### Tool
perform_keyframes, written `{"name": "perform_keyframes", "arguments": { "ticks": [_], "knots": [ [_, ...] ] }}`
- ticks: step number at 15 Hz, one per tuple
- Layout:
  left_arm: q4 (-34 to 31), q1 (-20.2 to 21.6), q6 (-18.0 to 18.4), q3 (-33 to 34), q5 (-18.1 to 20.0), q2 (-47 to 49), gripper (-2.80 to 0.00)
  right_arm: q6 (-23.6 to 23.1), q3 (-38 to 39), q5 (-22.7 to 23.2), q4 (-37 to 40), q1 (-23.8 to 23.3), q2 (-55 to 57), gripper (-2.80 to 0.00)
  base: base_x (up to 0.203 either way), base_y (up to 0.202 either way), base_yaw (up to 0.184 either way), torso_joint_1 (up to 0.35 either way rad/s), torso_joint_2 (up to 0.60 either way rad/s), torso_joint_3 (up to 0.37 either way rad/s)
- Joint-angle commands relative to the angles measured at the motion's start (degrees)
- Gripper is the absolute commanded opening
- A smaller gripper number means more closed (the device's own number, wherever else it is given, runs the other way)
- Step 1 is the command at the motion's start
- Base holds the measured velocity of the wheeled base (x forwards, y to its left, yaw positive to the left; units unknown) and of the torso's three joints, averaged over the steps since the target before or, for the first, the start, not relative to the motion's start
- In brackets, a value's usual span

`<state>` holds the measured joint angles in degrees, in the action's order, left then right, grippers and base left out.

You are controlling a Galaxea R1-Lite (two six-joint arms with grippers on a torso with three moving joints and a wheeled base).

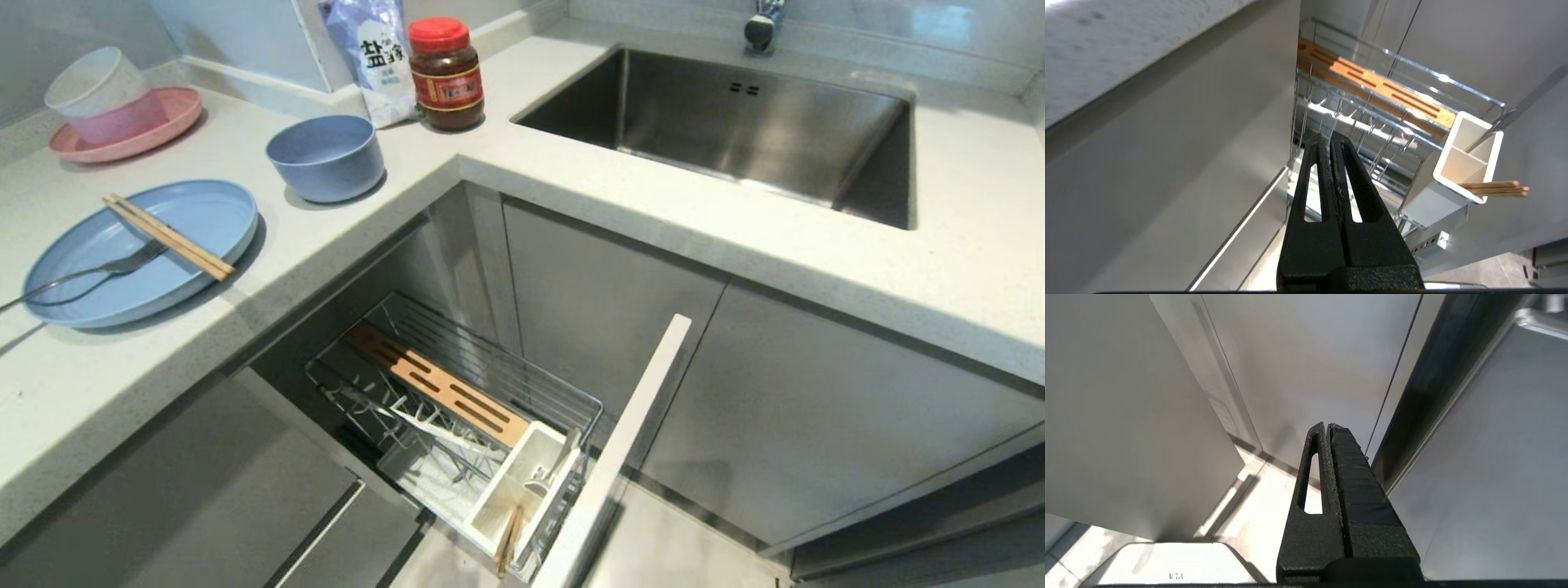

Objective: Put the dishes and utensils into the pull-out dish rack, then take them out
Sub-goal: Pick up the bowl and place it in the cupboard

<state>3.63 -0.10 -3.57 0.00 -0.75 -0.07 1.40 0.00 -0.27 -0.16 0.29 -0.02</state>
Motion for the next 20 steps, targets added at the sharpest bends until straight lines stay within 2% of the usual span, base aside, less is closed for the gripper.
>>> {"name": "perform_keyframes", "arguments": {
  "ticks": [1, 7, 15, 17, 20],
  "knots": [
    [0.06, 0.01, -0.12, 1.41, -0.04, -0.01, -2.80, 0.00, 0.09, 0.00, -0.02, -0.01, -0.24, -2.80, 0.000, 0.000, 0.000, 0.002, 0.00, -0.195],
    [0.04, 0.01, -0.30, 1.41, -0.06, -0.01, -2.80, 0.00, 0.09, 0.00, -0.02, 0.05, -0.23, -2.80, 0.000, 0.000, 0.000, 0.002, 0.01, -0.180],
    [0.24, 0.01, -0.56, 1.40, -0.13, -0.01, -2.80, 0.00, 0.09, 0.00, -0.02, 0.05, -0.23, -2.80, 0.000, 0.000, 0.000, 0.001, 0.00, -0.007],
    [1.84, 0.01, -0.44, -0.48, -0.16, -0.01, -2.80, 0.00, 0.09, 0.00, -0.02, 0.00, -0.23, -2.80, 0.000, 0.000, 0.000, 0.000, 0.00, 0.000],
    [0.11, 0.01, 0.13, -11.89, -0.20, 0.04, -2.80, 0.00, 0.09, 0.00, -0.02, -0.03, -0.15, -2.80, 0.000, 0.000, 0.000, 0.000, 0.00, 0.000]
  ]
}}
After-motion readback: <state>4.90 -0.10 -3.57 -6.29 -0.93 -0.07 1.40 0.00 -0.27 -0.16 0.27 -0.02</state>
